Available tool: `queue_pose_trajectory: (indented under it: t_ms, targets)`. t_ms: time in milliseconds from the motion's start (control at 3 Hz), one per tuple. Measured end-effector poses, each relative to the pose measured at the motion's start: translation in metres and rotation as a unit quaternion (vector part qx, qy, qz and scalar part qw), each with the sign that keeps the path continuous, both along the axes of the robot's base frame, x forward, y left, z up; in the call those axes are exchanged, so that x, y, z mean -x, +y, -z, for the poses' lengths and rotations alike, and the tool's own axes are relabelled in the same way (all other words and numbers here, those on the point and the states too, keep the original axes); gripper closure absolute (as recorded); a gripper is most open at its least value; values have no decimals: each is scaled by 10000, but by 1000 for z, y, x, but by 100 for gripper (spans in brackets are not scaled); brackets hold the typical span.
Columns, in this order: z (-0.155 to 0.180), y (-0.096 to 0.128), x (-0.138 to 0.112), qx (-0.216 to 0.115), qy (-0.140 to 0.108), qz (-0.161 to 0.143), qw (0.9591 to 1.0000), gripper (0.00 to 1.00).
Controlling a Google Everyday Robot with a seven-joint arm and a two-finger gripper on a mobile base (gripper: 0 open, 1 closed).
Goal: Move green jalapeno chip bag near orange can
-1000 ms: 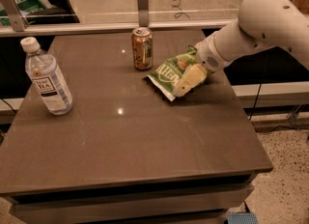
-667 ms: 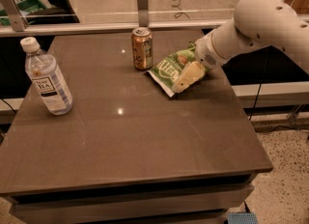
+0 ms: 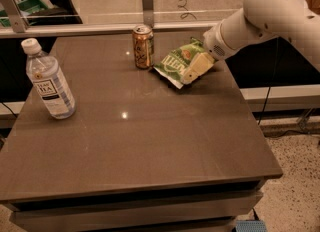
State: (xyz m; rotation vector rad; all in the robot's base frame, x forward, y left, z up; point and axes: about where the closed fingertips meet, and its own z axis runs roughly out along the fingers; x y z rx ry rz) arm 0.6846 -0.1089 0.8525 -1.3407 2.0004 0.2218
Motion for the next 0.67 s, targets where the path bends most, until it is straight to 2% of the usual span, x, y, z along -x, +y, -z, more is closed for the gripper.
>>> queue_pose_trajectory:
  t_ms: [333,667]
  targets:
    - [-11,-23,4,8,-7,109,9999,0]
    - [-37,-50,15,-70,-88,205,9997,0]
